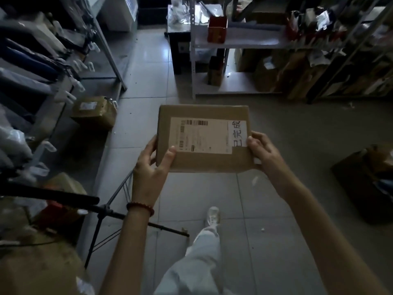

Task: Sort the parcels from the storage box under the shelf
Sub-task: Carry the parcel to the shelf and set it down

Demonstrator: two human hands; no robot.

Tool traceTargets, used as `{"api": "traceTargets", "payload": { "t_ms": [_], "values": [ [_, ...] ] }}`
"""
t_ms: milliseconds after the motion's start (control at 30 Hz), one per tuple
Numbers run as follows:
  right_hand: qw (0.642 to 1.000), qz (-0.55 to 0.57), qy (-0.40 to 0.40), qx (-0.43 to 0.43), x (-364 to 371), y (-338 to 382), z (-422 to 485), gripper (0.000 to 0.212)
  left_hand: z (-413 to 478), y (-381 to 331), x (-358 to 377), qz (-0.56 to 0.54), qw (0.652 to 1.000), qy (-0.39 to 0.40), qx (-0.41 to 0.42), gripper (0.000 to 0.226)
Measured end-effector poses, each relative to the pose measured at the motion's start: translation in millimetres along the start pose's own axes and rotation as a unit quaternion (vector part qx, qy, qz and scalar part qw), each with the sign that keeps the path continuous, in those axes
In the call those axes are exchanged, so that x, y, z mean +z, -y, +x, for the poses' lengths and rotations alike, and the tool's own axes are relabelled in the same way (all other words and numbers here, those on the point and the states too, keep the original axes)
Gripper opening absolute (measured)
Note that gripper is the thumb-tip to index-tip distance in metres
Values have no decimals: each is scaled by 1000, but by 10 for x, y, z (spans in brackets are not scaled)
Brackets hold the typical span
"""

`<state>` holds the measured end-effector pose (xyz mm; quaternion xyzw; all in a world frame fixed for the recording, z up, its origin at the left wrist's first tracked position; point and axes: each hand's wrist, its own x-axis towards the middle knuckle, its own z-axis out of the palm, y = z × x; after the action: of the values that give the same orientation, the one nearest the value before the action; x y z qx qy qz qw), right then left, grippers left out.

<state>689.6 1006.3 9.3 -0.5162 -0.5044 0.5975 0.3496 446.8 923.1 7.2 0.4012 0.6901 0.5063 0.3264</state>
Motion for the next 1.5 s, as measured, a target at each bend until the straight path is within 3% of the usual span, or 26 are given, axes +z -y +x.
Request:
{"api": "traceTargets", "payload": {
  "t_ms": [233,433,567,767,933,1133,1333,1500],
  "values": [
    [1000,3,21,6,-4,342,1105,33,1210,-141,273,58,998,-6,23,52],
    [1000,-15,20,-5,25,669,2132,55,2187,-320,534,57,998,15,27,77],
    [1000,-1,27,-8,79,834,2878,62,2803,-350,659,17,999,-46,13,86],
    [993,5,115,-33,285,1013,4033,60,3580,-289,834,27,991,-130,-18,67],
    [983,1,178,-38,474,1287,4850,66,4086,-404,815,38,980,-186,-56,66],
    [973,-5,228,-24,730,1572,5797,65,4942,-452,914,-28,969,-228,-89,44],
    [976,-2,217,-29,1084,1799,6758,61,6003,-375,781,-39,978,-191,-68,52],
    [975,-16,221,3,1861,1946,7546,66,6955,-122,265,-13,981,-182,-60,61]
  ]
}}
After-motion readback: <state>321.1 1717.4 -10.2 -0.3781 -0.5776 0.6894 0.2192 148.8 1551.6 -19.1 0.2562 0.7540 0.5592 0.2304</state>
